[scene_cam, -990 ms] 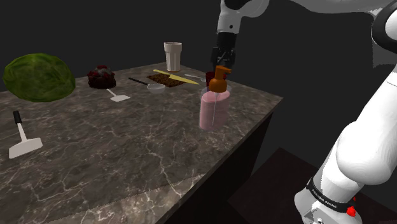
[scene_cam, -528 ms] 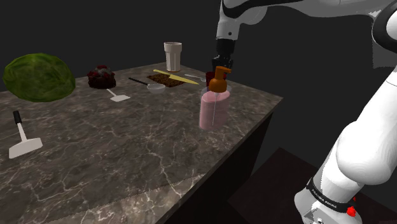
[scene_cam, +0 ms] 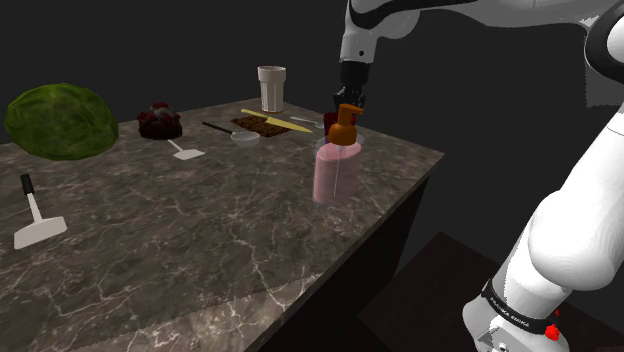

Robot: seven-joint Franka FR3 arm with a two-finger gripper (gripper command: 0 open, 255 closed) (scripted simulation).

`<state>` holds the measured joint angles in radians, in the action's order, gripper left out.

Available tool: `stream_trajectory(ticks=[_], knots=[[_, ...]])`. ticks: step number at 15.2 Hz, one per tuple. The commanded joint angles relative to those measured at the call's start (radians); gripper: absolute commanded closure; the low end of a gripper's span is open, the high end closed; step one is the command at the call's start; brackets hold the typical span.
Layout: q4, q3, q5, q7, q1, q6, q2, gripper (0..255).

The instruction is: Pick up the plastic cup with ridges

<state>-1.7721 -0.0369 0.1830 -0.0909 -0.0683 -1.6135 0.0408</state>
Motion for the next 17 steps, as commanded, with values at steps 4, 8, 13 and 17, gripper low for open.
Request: stream_trajectory(ticks=[4, 8, 13, 17], knots=[[0.060, -0.001, 0.000, 0.008, 0.001, 0.055, -0.005, 255], [0.125, -0.002, 0.000, 0.017, 0.002, 0.110, -0.014, 255], [0.214, -0.003, 0.002, 0.027, 0.003, 0.181, -0.031, 255], [0.256, -0.004, 0.003, 0.032, 0.003, 0.212, -0.041, 255]])
